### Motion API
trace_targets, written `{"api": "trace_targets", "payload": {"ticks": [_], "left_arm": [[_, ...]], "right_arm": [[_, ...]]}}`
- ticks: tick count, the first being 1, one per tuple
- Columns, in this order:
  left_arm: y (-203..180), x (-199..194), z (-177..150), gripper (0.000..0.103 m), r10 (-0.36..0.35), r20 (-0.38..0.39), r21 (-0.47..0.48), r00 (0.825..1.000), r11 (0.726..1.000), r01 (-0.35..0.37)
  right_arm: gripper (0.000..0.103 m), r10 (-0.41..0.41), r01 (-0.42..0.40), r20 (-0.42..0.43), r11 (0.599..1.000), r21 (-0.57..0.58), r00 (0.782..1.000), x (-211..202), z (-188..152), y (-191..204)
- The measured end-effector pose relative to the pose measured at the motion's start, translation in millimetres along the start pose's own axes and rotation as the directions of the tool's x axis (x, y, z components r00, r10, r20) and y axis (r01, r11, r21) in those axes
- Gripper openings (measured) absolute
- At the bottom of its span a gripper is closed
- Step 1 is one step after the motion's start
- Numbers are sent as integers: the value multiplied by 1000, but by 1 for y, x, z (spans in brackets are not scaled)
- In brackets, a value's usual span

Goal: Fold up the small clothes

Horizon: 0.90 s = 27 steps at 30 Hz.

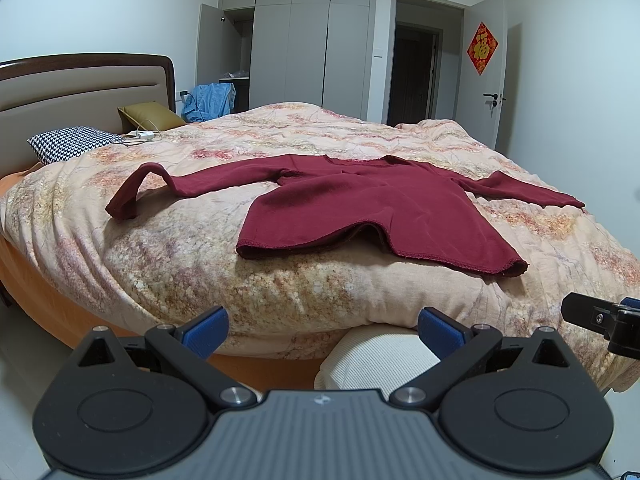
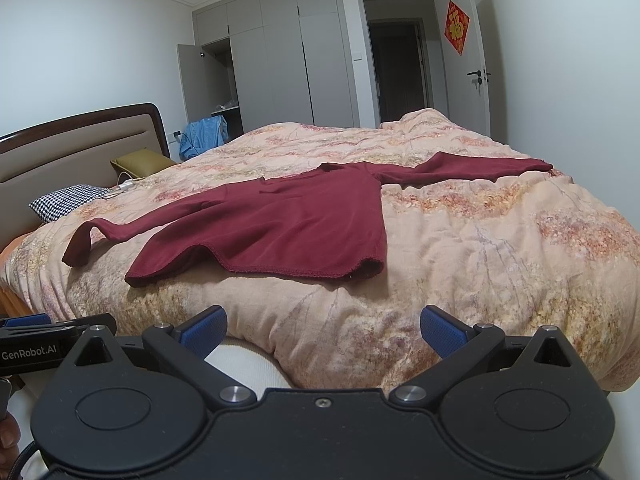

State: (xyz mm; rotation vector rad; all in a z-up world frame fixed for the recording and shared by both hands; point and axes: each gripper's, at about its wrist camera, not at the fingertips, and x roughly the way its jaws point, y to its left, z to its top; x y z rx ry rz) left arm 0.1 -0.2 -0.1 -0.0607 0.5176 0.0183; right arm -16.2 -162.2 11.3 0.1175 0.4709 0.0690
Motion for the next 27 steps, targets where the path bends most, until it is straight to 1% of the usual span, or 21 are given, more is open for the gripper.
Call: {"api": "trace_targets", "payload": {"ticks": [27], "left_arm": [[0, 0, 0, 103, 0, -1, 1, 1000, 1000, 0]], "right_arm": [[103, 0, 0, -8, 1000, 2, 1000, 1, 1, -1]]}}
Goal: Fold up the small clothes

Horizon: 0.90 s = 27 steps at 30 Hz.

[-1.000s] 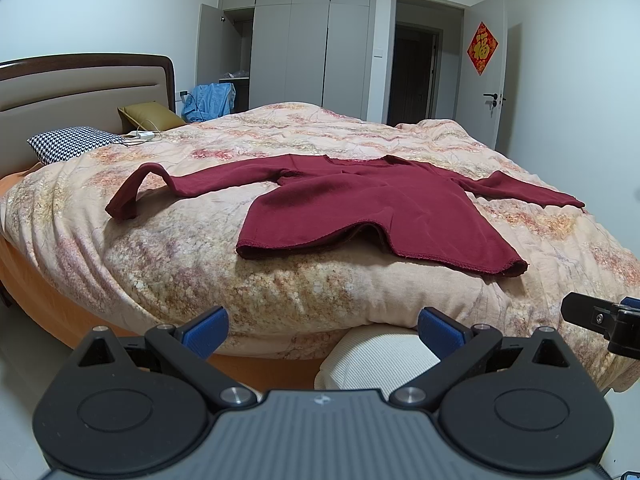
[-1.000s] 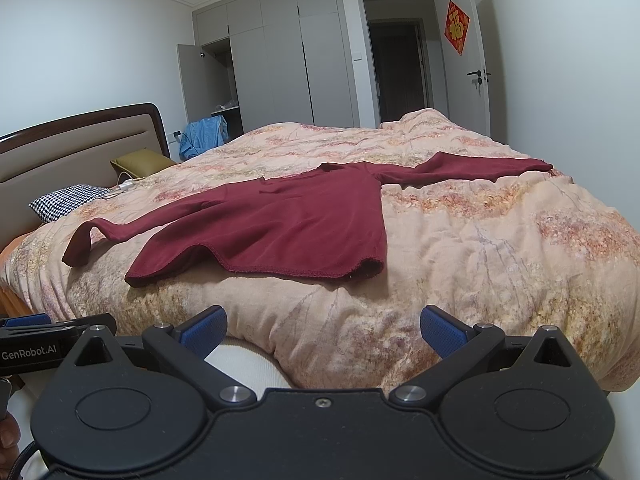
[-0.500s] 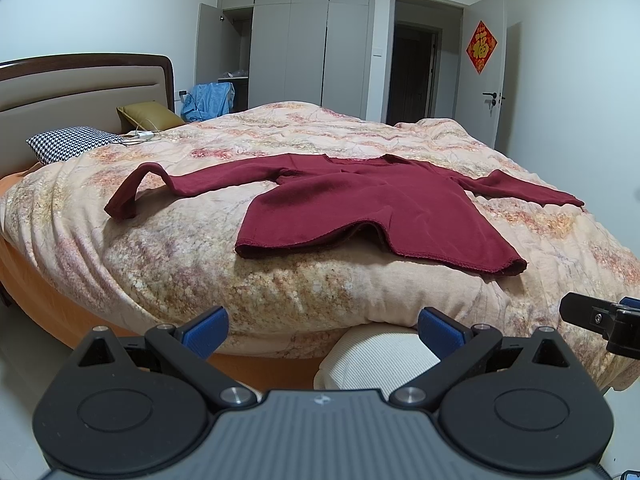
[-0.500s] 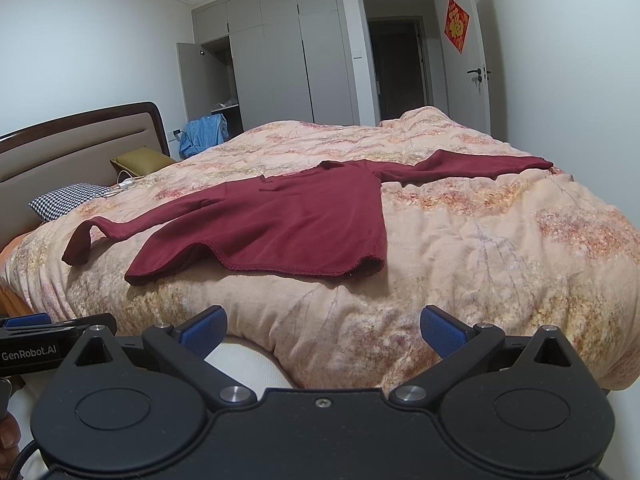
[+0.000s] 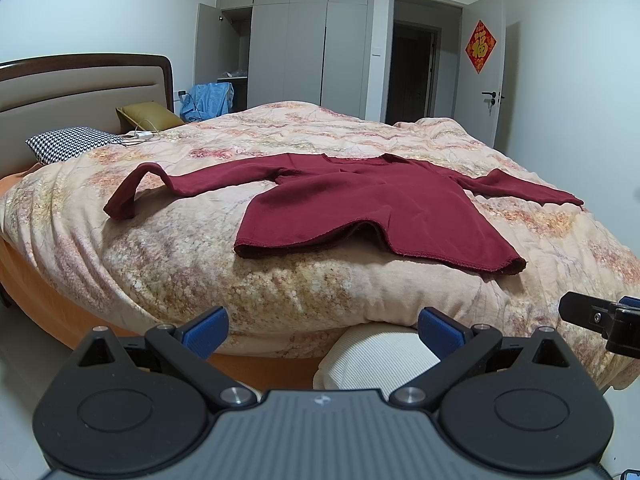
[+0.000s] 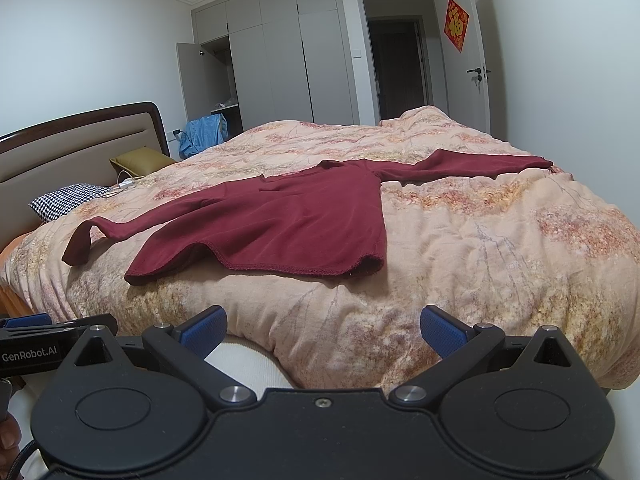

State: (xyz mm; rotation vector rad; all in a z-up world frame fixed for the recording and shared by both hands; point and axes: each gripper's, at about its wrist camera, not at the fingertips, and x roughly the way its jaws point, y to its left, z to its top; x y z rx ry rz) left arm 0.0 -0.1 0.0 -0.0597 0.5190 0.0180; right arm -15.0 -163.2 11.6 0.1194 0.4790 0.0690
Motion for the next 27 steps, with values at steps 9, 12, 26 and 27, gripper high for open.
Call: {"api": "trace_targets", "payload": {"ticks": [9, 12, 26, 27], "left_arm": [[-1, 4, -2, 103, 3, -4, -14, 1000, 1000, -3], [3, 5, 5, 103, 9, -4, -20, 1000, 1000, -9], [-7, 39, 40, 103, -6, -23, 33, 1000, 999, 7], [-8, 42, 44, 103, -6, -20, 33, 1000, 999, 7]], "right_arm": [[103, 2, -2, -24, 1000, 15, 1000, 5, 1, -2], [103, 4, -2, -39, 999, 33, 999, 6, 2, -4], [103, 6, -1, -106, 999, 51, 994, 33, 18, -19], [103, 7, -2, -107, 999, 50, 994, 37, 20, -21]]}}
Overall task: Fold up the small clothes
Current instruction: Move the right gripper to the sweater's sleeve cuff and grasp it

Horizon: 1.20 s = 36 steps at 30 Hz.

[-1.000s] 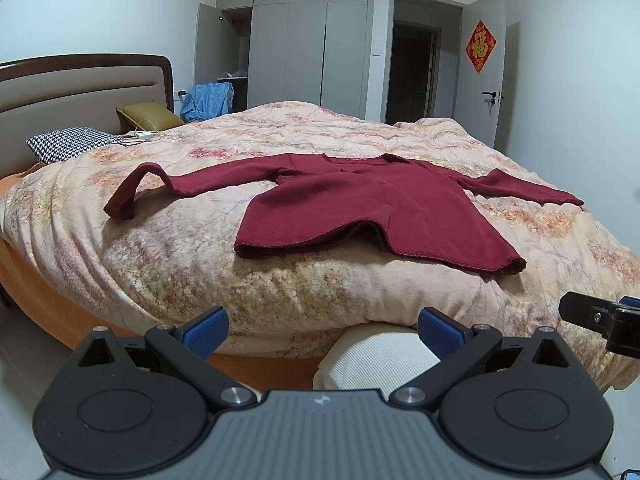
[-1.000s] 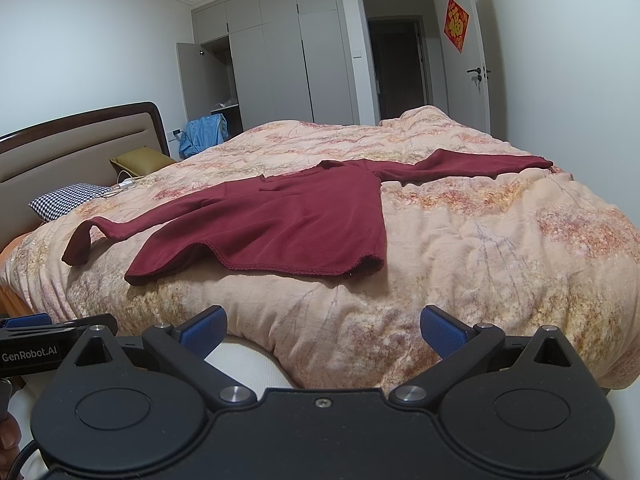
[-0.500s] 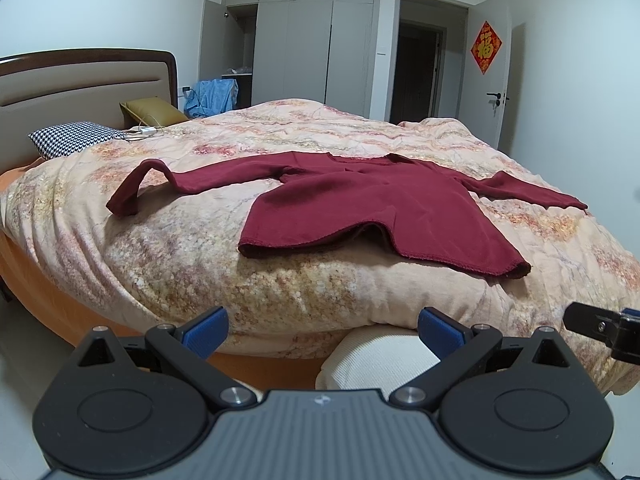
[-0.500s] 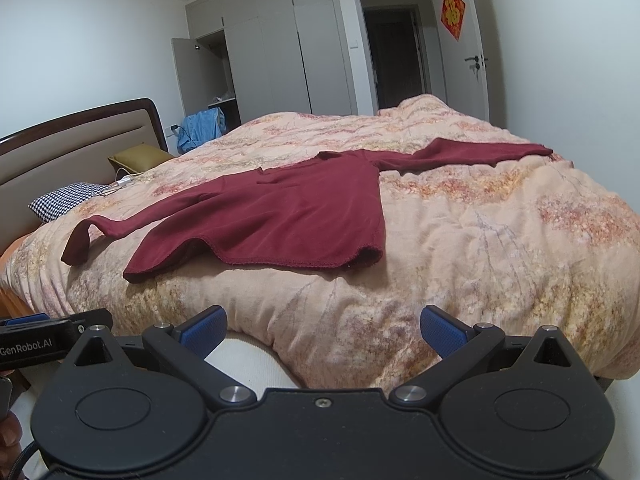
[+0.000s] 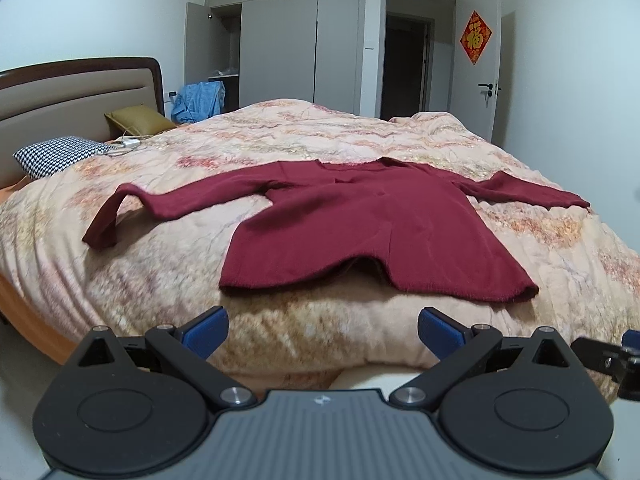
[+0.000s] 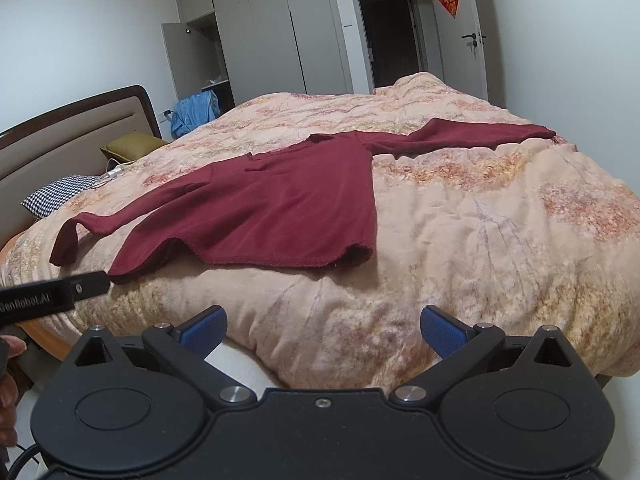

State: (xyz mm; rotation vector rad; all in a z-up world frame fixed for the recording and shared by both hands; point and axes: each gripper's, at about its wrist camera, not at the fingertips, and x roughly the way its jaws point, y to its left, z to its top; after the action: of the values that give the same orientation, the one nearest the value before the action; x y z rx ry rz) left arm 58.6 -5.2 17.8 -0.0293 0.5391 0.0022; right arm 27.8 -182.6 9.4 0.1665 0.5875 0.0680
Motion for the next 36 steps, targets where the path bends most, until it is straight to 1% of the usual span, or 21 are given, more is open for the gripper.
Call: {"api": "trace_targets", "payload": {"ticks": [5, 9, 14, 19, 23, 26, 28, 30, 33, 36], "left_arm": [[-2, 21, 23, 103, -7, 1, -1, 1000, 1000, 7], [-9, 47, 47, 103, -10, 0, 28, 1000, 1000, 10], [-24, 87, 79, 103, -25, -2, 55, 1000, 998, 25], [-45, 132, 99, 103, -48, -16, 69, 999, 996, 49], [-68, 174, 105, 103, -83, -51, 79, 995, 993, 87], [-87, 204, 108, 103, -107, -83, 83, 991, 990, 114], [-98, 222, 108, 103, -127, -98, 84, 987, 987, 135], [-110, 238, 107, 103, -146, -104, 83, 984, 984, 155], [-124, 256, 104, 103, -174, -115, 80, 978, 980, 184], [-134, 270, 98, 103, -203, -139, 79, 969, 973, 215]], "right_arm": [[103, -7, 8, 2, 1000, -1, 1000, 24, 17, -10], [103, -28, 28, 8, 1000, 8, 1000, 50, 32, -24], [103, -63, 63, 50, 998, -7, 997, 85, 50, -51], [103, -109, 111, 110, 994, -11, 988, 122, 75, -93], [103, -148, 145, 162, 989, 33, 975, 153, 103, -138], [103, -174, 165, 184, 984, 64, 967, 179, 128, -173], [103, -206, 194, 183, 978, 81, 961, 197, 143, -195], [103, -216, 201, 180, 975, 96, 960, 215, 158, -216], [103, -242, 224, 142, 965, 137, 960, 243, 180, -246], [103, -272, 249, 122, 952, 178, 955, 271, 201, -274]]}}
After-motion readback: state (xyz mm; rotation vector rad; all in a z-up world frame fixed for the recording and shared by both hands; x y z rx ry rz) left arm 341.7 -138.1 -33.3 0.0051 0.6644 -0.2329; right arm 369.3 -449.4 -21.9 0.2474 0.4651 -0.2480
